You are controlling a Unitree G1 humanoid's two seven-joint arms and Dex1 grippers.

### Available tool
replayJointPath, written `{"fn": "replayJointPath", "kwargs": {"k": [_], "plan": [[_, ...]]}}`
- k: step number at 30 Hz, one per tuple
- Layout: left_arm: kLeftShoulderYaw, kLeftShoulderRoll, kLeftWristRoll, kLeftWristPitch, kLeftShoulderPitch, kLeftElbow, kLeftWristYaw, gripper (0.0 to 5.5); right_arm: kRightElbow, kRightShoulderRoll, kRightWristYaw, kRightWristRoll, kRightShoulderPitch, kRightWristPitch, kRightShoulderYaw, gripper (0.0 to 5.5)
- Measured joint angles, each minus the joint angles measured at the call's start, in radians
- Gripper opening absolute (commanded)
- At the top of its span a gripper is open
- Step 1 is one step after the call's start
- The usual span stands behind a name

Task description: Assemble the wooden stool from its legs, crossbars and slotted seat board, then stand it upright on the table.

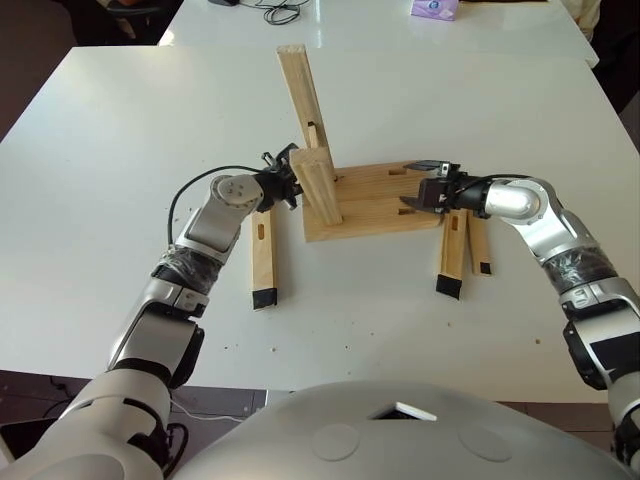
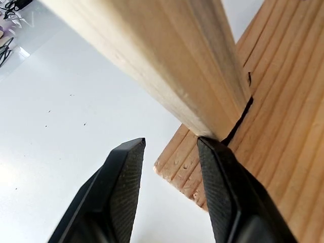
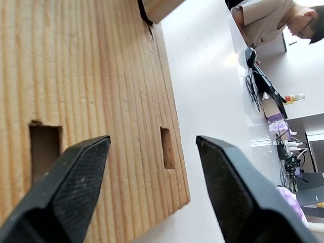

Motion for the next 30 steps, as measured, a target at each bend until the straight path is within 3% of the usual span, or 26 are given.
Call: {"fn": "replayJointPath", "kwargs": {"k": [7, 15, 19, 23, 30], "plan": [[0.049, -0.059, 0.001, -0.072, -0.02, 0.084, 0.0, 1.91, -0.161, -0.032, 0.079, 0.037, 0.069, 0.068, -0.003, 3.16], [0.217, -0.132, -0.031, -0.18, -0.158, 0.216, 0.106, 1.91, -0.377, -0.081, 0.149, 0.092, 0.184, 0.163, -0.011, 3.16], [0.237, -0.133, -0.037, -0.217, -0.172, 0.219, 0.091, 1.91, -0.424, -0.082, 0.17, 0.114, 0.199, 0.235, -0.022, 3.16], [0.277, -0.048, -0.025, -0.197, -0.136, 0.134, 0.082, 1.91, -0.401, -0.073, 0.131, 0.113, 0.18, 0.272, -0.063, 3.16], [0.373, 0.144, -0.048, 0.069, 0.183, -0.325, 0.019, 1.91, -0.268, -0.062, -0.014, 0.112, 0.117, 0.283, -0.184, 3.16]]}}
